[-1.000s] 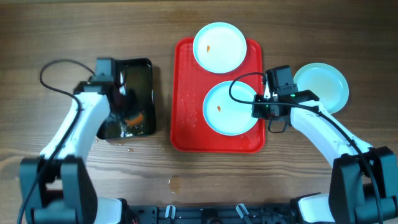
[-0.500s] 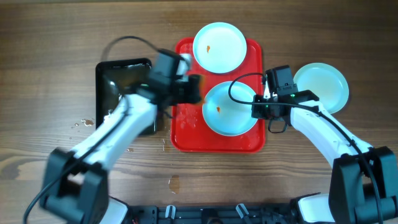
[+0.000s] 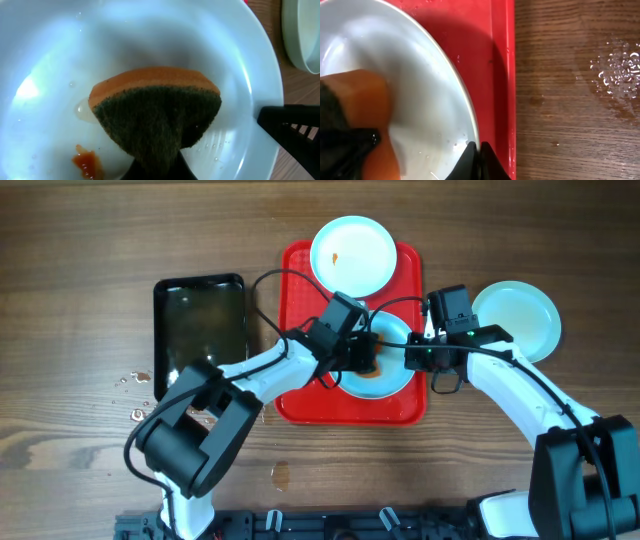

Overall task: Clean dirty plates on tray and stack at the side
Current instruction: 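Scrub the held plate with the sponge while the right gripper steadies it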

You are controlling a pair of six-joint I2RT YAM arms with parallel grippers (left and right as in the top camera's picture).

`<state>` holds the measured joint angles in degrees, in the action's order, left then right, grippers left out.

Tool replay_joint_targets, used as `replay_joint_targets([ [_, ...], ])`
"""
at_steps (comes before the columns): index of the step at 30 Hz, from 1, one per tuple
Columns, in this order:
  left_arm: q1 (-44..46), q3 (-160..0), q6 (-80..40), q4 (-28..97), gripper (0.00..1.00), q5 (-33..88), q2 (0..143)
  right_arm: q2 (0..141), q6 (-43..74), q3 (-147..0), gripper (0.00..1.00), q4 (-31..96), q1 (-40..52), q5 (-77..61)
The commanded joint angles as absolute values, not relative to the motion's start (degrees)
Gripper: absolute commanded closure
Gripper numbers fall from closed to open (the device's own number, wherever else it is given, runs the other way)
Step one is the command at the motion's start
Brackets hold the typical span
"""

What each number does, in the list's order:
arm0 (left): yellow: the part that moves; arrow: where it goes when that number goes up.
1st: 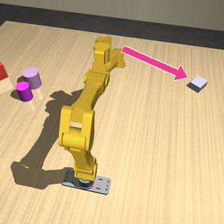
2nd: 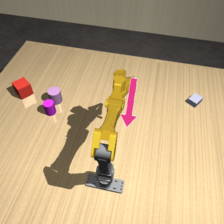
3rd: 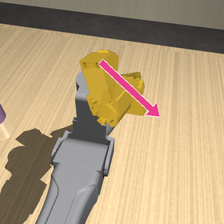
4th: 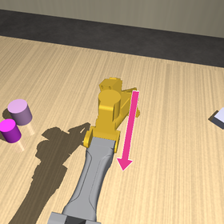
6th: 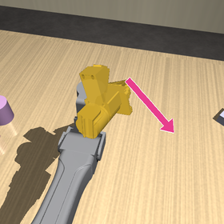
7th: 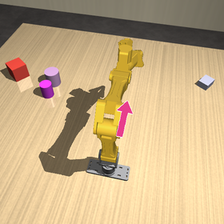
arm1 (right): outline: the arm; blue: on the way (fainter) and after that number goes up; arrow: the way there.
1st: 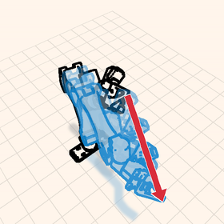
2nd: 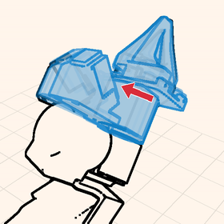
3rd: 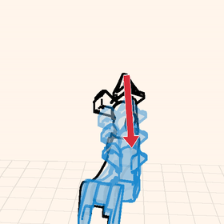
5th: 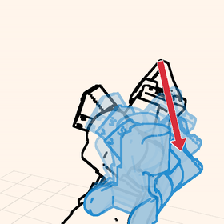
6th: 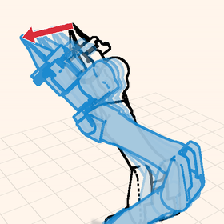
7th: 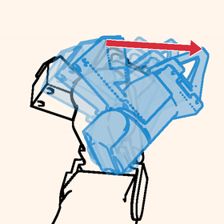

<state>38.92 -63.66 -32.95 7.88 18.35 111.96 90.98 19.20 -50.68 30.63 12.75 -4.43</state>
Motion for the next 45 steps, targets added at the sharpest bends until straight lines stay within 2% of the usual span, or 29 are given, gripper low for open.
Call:
replay_joint_targets([
  [1,39.09,-63.77,-33.21,10.37,0.96,15.14,115.00,91.53,18.63,-50.48,0.96,30.26,12.97,-5.13],
  [11,38.94,-63.79,-28.58,20.84,0.96,-4.19,115.09,91.53,18.63,-50.50,0.96,30.68,12.97,-5.13],
  [18,39.09,-63.79,-26.11,20.84,0.96,-4.58,115.09,92.99,16.45,-49.39,0.94,28.21,12.97,-7.79],
  [20,39.16,-63.79,-26.09,20.91,0.96,-4.56,115.09,94.37,16.60,-49.12,0.75,27.70,12.97,-8.19],
  [21,39.16,-63.79,-26.09,20.93,0.96,-4.56,115.09,95.09,16.58,-49.08,0.70,27.42,12.97,-8.16],
  [24,39.16,-63.79,-26.09,20.86,0.96,-4.56,115.09,97.30,16.73,-49.08,0.68,26.37,12.95,-7.44],
  [25,39.16,-63.79,-26.09,20.88,0.96,-4.56,115.09,97.89,16.71,-49.08,0.68,26.11,12.95,-7.49],
  [26,39.16,-63.79,-26.09,20.88,0.96,-4.56,115.09,98.35,16.78,-49.08,0.74,25.87,12.95,-7.49],
  [27,39.16,-63.79,-26.09,20.88,0.96,-4.56,115.09,99.09,17.10,-49.08,0.89,25.43,12.95,-7.46],
  [29,39.16,-63.79,-26.09,20.88,0.96,-4.36,115.09,99.88,17.15,-49.08,0.96,24.86,12.95,-7.44],
  [33,39.05,-63.79,-25.67,22.48,0.96,-7.60,115.09,100.97,21.30,-49.08,0.96,25.26,12.91,-3.75],
  [39,37.98,-66.30,-25.69,31.20,0.96,-24.47,114.26,101.06,22.11,-49.08,0.96,25.89,12.91,-3.55],
  [45,37.69,-73.14,-28.16,39.24,0.96,-26.04,110.04,101.06,22.94,-49.08,0.96,27.18,12.91,-2.90],
])
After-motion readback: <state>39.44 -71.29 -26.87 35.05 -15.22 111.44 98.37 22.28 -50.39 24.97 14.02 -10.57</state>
